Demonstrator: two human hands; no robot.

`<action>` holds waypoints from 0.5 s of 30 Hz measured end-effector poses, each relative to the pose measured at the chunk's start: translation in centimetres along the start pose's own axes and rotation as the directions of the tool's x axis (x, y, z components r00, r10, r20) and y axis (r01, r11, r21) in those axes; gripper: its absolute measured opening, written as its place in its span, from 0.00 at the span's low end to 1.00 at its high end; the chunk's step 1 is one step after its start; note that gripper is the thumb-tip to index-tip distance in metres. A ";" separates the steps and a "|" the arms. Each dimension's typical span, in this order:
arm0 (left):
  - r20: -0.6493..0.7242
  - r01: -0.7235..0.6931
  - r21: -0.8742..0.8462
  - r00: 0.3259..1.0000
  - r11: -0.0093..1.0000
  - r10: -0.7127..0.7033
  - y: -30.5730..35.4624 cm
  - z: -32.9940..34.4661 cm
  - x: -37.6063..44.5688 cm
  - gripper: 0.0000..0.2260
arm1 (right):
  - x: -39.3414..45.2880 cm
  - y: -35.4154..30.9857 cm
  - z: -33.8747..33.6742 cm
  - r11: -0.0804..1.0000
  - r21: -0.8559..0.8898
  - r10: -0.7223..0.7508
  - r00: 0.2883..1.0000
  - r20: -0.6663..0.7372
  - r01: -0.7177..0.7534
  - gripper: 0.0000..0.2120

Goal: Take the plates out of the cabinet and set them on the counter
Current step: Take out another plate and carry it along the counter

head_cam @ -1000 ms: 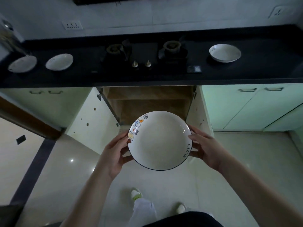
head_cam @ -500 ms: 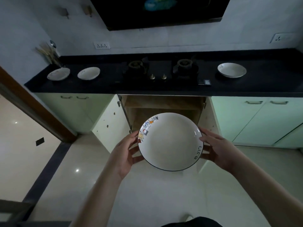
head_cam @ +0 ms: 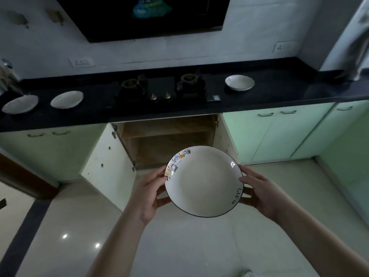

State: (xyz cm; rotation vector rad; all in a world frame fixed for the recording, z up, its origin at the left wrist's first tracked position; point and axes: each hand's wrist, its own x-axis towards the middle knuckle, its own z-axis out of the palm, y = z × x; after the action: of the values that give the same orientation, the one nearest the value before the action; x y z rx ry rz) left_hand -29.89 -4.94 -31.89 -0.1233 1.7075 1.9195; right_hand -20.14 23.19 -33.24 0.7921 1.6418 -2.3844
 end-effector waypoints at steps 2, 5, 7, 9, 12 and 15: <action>0.033 0.003 0.024 0.999 1.000 -0.004 0.3 3.0 0.9 0.16 | -1.1 -0.2 -2.6 0.999 0.044 -0.013 0.999 -0.050 0.015 0.21; 0.105 0.005 0.076 0.994 0.997 -0.013 0.5 8.4 2.7 0.16 | -2.5 -0.5 -7.3 0.992 0.109 -0.046 0.991 -0.125 0.060 0.22; 0.145 0.011 0.090 0.989 0.996 -0.024 0.2 12.6 3.9 0.16 | -3.5 -0.9 -10.9 0.985 0.151 -0.057 0.984 -0.168 0.083 0.22; 0.174 0.021 0.115 0.984 0.993 -0.041 -0.6 17.3 4.9 0.16 | -4.6 -1.5 -14.9 0.981 0.166 -0.065 0.973 -0.222 0.104 0.22; 0.203 0.029 0.126 0.978 0.992 -0.055 -2.0 24.7 6.5 0.16 | -6.2 -2.7 -21.2 0.966 0.207 -0.079 0.940 -0.331 0.154 0.20; 0.245 0.059 0.147 0.965 0.987 -0.094 -3.2 31.9 7.7 0.16 | -8.2 -4.1 -27.1 0.956 0.229 -0.081 0.916 -0.393 0.183 0.20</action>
State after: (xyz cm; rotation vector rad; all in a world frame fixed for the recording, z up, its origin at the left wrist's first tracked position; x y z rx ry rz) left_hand -25.57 27.70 -32.12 0.1019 1.6329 1.6759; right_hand -5.56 47.83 -33.01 1.3020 1.5614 -2.7178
